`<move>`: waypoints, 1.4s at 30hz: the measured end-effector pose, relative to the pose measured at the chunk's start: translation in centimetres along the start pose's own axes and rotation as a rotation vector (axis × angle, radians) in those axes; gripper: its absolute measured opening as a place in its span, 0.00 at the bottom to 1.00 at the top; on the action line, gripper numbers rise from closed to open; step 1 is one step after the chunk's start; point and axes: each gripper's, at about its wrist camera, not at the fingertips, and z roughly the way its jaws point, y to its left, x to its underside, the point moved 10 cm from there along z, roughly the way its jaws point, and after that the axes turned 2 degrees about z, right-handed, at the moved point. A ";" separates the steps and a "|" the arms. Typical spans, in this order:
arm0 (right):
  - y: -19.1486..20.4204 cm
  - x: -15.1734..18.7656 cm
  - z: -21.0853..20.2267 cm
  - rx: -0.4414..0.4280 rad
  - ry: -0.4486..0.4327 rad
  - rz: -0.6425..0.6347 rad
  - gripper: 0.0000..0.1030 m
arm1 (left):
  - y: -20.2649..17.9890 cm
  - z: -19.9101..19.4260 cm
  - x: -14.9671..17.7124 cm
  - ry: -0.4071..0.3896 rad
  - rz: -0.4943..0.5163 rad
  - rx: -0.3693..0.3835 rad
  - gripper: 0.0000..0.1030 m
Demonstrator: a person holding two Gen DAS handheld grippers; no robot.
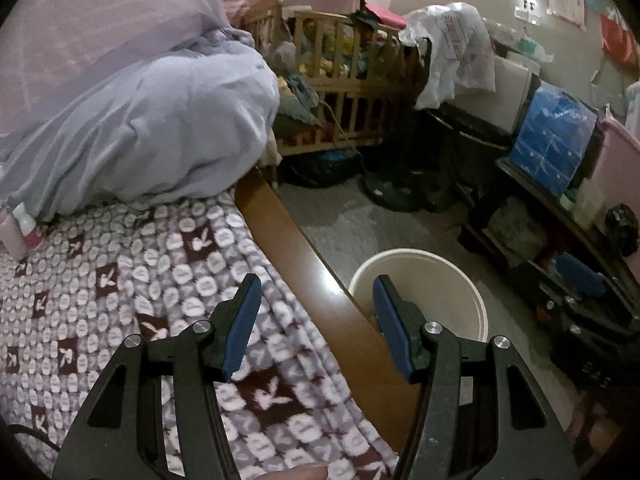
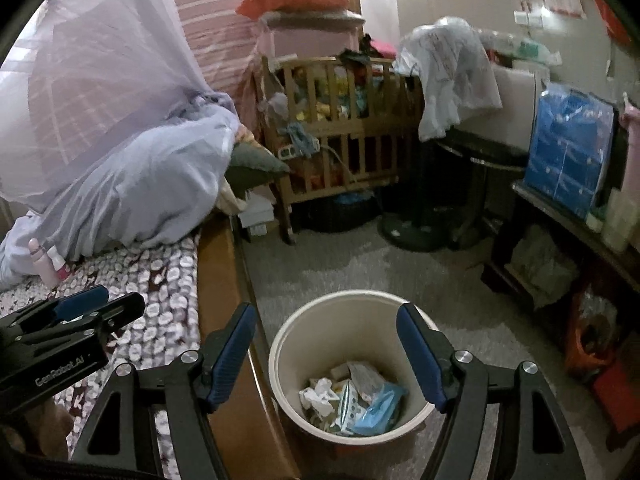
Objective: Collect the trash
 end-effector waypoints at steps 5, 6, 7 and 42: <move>0.7 -0.6 -0.7 -0.001 -0.025 -0.009 0.72 | 1.0 -0.8 -0.2 -0.031 -0.005 -0.022 0.55; 0.8 -0.6 -0.7 0.000 -0.025 -0.011 0.72 | 1.1 -0.9 -0.3 -0.036 -0.004 -0.027 0.55; 0.9 -0.6 -0.8 0.001 -0.025 -0.013 0.72 | 1.2 -1.0 -0.3 -0.038 -0.003 -0.029 0.55; 1.3 -1.1 -0.7 -0.002 -0.020 -0.015 0.73 | 1.6 -1.3 -0.4 -0.056 0.015 -0.043 0.55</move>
